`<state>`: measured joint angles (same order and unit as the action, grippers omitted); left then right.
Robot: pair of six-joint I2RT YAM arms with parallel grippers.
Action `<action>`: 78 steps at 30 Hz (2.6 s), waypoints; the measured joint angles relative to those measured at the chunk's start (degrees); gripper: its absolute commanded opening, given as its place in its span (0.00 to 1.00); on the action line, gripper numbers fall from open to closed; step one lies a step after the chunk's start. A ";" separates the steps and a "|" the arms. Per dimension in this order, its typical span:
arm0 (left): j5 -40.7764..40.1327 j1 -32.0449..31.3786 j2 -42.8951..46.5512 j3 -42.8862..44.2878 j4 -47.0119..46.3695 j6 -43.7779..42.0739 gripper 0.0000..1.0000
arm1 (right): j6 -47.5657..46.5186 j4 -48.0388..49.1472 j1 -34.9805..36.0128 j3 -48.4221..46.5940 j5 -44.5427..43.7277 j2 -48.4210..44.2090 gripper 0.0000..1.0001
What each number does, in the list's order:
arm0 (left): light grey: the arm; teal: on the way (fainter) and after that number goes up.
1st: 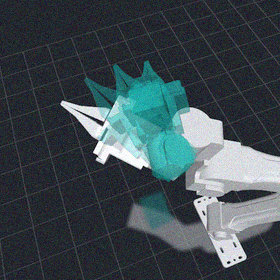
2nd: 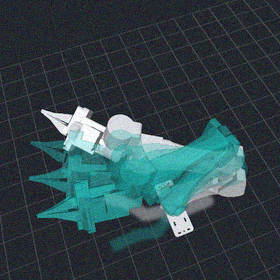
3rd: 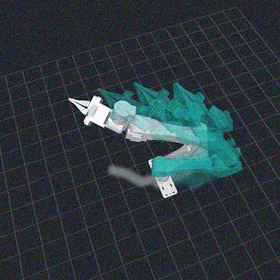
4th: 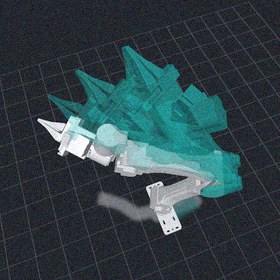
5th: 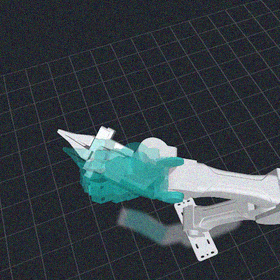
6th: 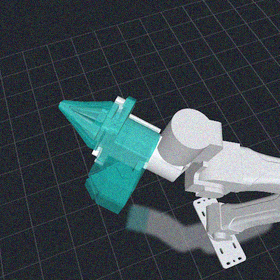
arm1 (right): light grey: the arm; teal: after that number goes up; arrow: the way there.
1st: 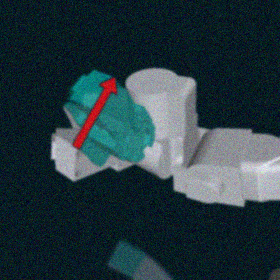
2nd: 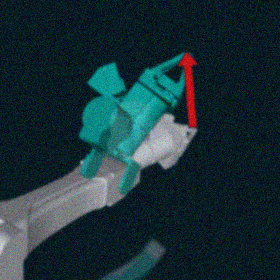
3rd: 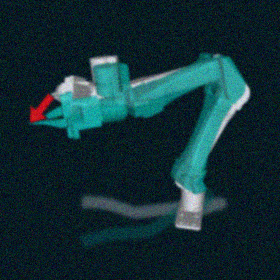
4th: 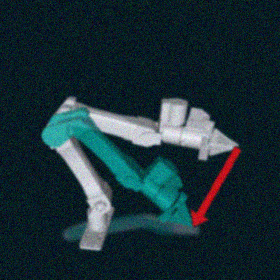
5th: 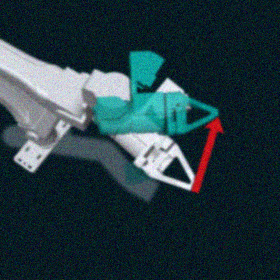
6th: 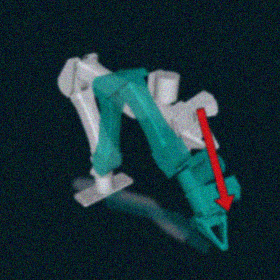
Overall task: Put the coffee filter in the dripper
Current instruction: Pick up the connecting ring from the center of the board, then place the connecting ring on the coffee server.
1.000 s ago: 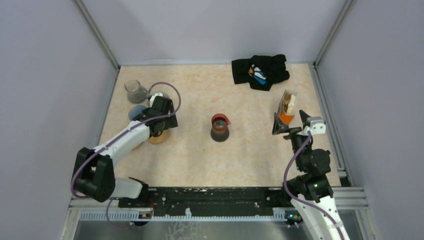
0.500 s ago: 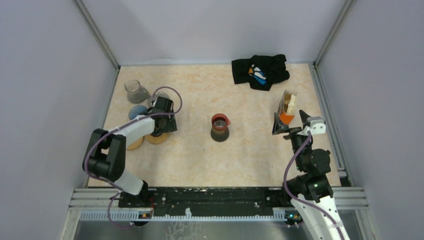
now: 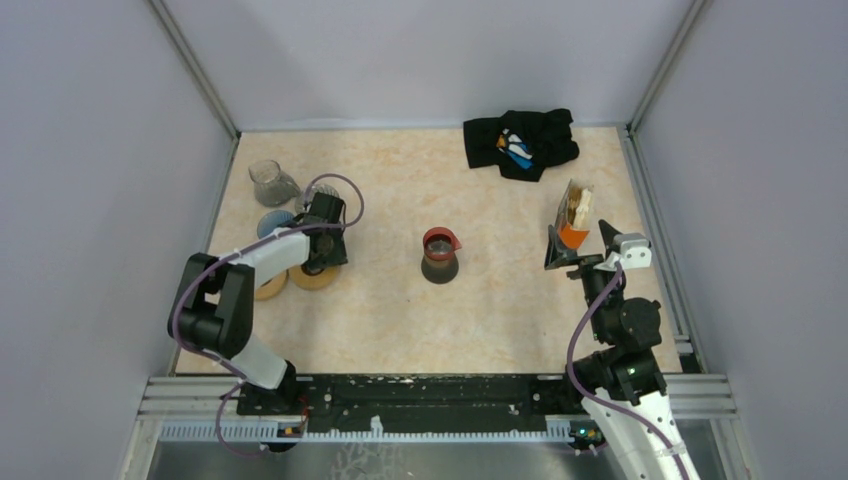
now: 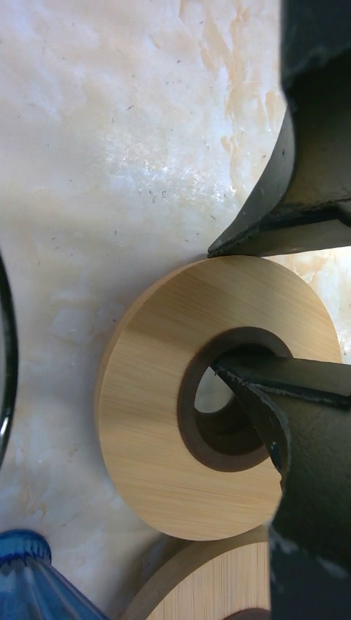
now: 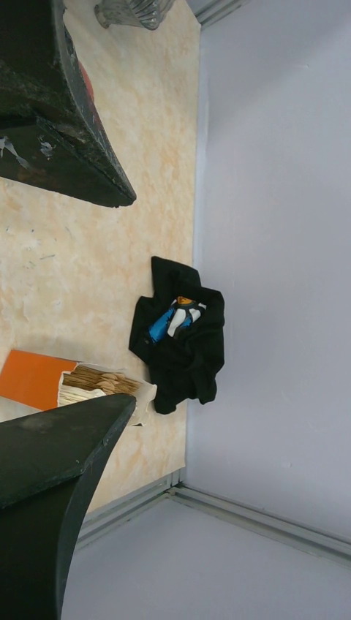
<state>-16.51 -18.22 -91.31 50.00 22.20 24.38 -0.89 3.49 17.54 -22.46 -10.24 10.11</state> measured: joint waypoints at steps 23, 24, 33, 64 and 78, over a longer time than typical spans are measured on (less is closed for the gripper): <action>6.36 -8.33 7.98 10.05 13.46 0.13 0.32 | 0.00 0.04 0.48 0.00 0.04 -0.37 0.99; 6.21 -9.29 8.00 11.50 14.29 0.02 0.33 | 0.00 0.04 0.50 0.00 0.02 -0.37 0.99; 5.57 -17.57 7.87 23.65 19.54 -1.60 0.32 | 0.00 0.02 0.72 0.00 0.04 -0.37 0.99; 9.07 -33.68 -8.94 43.76 20.59 -10.69 0.33 | -0.02 -0.02 0.72 0.00 0.02 -0.37 0.99; 9.14 -34.93 -15.12 45.99 20.81 -12.26 0.38 | -0.04 -0.07 0.72 0.02 0.02 -0.68 0.99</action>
<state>-7.38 -53.15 -106.43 95.98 43.00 12.12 -0.93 3.42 18.26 -22.44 -10.22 9.43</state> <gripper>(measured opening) 0.513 0.988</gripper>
